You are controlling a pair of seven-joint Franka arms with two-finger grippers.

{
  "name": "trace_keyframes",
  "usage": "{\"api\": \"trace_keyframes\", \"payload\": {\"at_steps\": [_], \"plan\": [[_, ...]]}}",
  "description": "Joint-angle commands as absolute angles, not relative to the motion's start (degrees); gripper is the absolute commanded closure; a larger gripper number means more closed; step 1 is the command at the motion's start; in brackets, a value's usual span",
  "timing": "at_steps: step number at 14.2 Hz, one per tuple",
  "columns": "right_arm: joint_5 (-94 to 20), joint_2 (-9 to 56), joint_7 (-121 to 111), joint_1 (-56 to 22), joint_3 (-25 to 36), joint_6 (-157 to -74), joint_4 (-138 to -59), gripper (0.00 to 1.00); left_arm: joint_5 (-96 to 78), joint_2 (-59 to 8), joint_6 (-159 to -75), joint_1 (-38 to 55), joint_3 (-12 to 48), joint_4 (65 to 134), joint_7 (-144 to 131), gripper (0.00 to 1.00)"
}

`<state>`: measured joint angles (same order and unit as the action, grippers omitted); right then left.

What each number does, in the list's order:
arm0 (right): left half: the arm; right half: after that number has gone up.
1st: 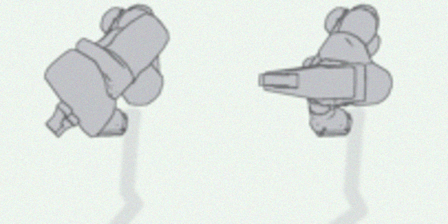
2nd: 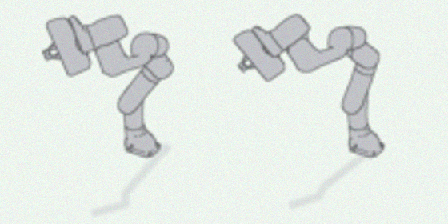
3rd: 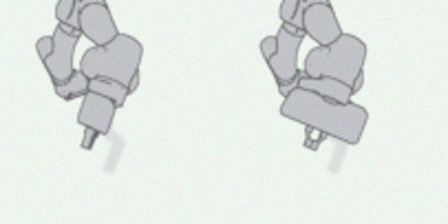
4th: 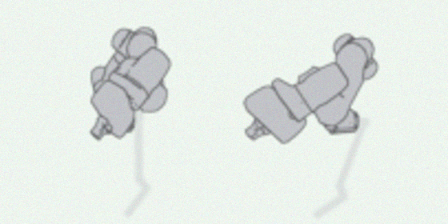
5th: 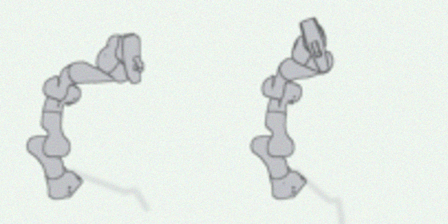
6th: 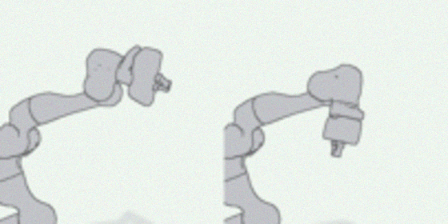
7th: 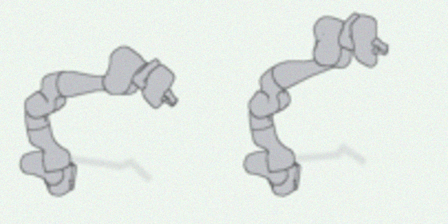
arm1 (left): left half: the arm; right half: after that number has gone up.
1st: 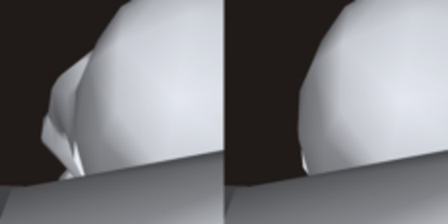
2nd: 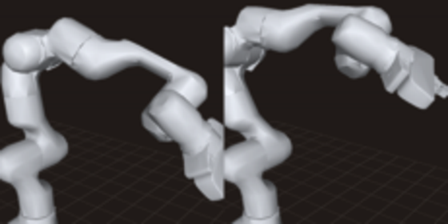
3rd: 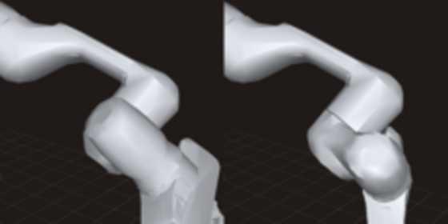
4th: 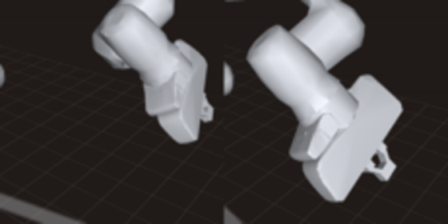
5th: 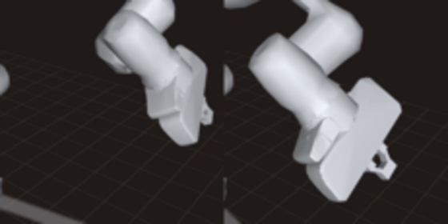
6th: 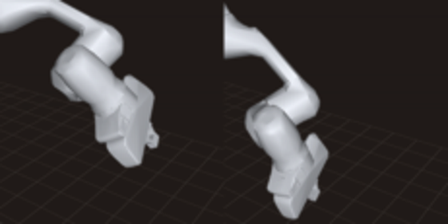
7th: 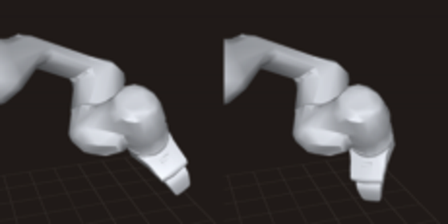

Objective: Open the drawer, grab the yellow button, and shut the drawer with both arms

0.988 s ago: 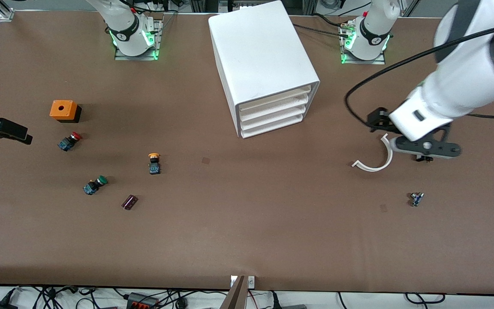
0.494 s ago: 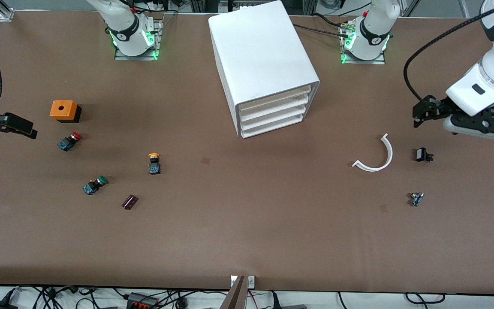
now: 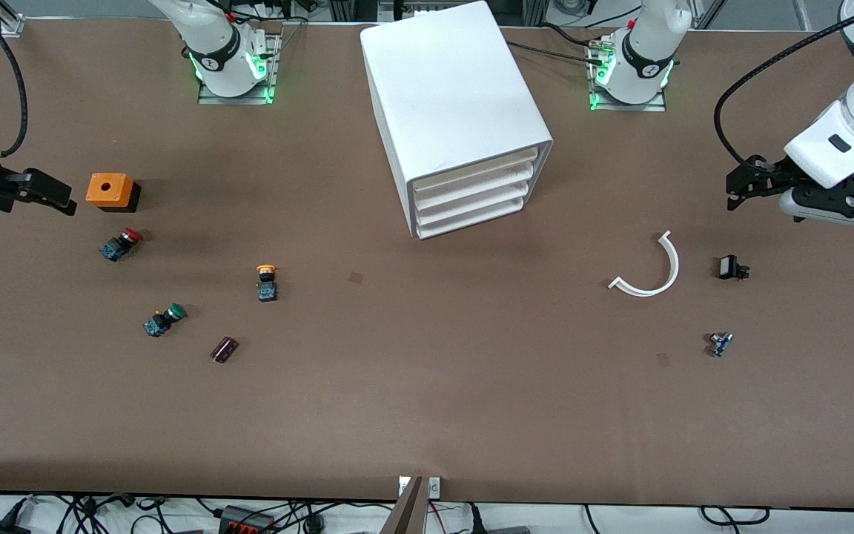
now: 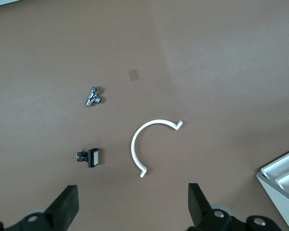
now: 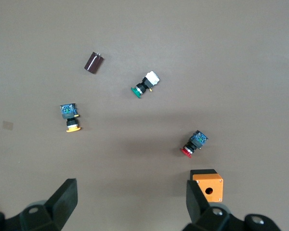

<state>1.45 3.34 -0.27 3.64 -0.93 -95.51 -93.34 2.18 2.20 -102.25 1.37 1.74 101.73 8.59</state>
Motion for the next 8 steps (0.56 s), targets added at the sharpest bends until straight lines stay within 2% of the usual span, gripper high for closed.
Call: {"api": "trace_keyframes", "payload": {"at_steps": [1,8], "plan": [[2.11,2.37,-0.18,4.13,-1.49,-96.5,-94.4,0.0,1.58,5.1,-102.83,1.67,3.07,104.15,9.84,0.0],[2.02,2.37,-0.79,4.31,-1.49,-95.89,-93.52,0.0,1.32,2.55,-100.37,1.67,3.25,100.37,9.67,0.0]]}}
